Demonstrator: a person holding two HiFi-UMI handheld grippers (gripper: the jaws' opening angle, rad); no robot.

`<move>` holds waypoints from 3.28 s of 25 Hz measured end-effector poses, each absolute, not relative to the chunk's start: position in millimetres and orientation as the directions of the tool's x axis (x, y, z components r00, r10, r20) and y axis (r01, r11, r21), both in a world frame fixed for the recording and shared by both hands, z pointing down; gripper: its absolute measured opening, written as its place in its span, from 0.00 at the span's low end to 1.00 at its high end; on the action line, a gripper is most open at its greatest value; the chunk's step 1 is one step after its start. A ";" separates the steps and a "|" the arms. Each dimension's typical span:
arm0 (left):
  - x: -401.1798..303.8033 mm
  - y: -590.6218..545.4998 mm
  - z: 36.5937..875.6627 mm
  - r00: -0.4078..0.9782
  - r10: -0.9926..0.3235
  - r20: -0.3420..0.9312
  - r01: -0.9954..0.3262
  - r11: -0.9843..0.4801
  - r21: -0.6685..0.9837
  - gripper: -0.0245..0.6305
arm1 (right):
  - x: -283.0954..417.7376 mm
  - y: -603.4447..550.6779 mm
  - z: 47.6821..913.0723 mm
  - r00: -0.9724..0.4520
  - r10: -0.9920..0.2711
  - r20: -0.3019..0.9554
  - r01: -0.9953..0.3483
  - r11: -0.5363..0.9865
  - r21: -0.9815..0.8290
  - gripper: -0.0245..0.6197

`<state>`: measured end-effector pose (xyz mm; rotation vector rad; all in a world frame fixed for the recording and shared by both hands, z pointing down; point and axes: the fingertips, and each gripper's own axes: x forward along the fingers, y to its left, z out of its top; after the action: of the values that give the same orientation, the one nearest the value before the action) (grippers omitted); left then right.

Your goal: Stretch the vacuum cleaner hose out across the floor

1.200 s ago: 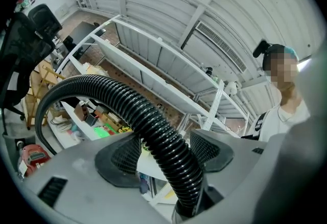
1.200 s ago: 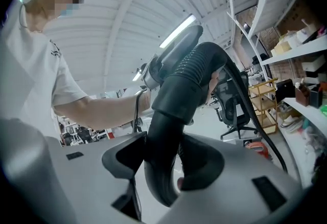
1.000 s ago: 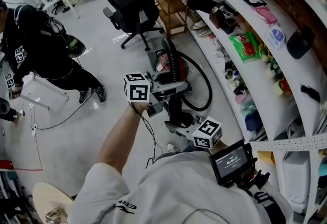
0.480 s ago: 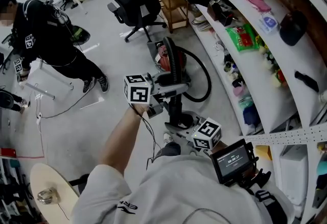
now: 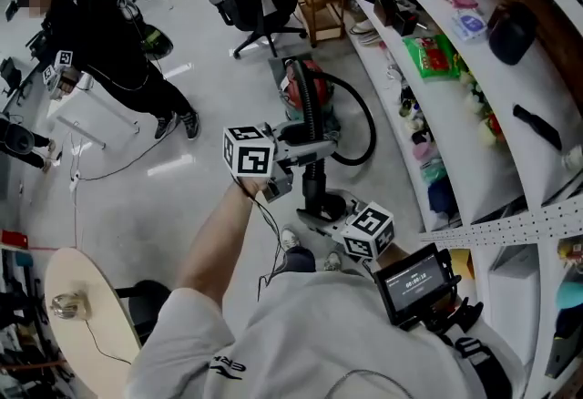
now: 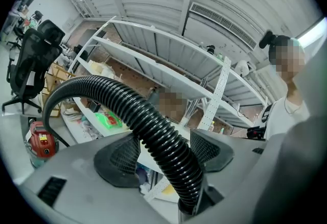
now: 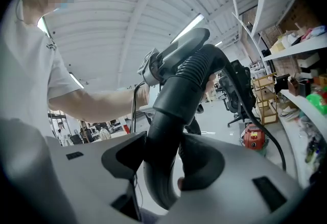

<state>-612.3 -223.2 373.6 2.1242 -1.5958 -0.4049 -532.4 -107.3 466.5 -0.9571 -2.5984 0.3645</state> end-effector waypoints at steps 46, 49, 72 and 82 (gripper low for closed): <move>-204.4 -215.1 375.6 0.617 -0.778 0.115 -0.736 -0.518 0.436 0.48 | -188.2 -74.9 473.8 -0.898 0.315 0.306 0.225 0.929 -0.294 0.34; -157.6 -229.9 375.7 0.646 -0.754 0.120 -0.717 -0.545 0.435 0.48 | -146.9 -88.3 473.0 -0.912 0.275 0.303 0.184 0.937 -0.296 0.34; 71.9 -261.3 415.9 0.833 -0.527 0.170 -0.535 -0.688 0.490 0.48 | 39.6 -116.2 501.8 -0.945 -0.019 0.327 -0.137 0.930 -0.341 0.34; 117.4 -203.8 420.7 0.891 -0.433 0.137 -0.439 -0.743 0.504 0.48 | 64.3 -66.2 512.0 -0.920 -0.152 0.361 -0.276 0.905 -0.323 0.34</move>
<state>117.4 -203.8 420.7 2.5140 -0.6291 0.0152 64.3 -66.2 512.0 0.3168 -2.7384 0.5332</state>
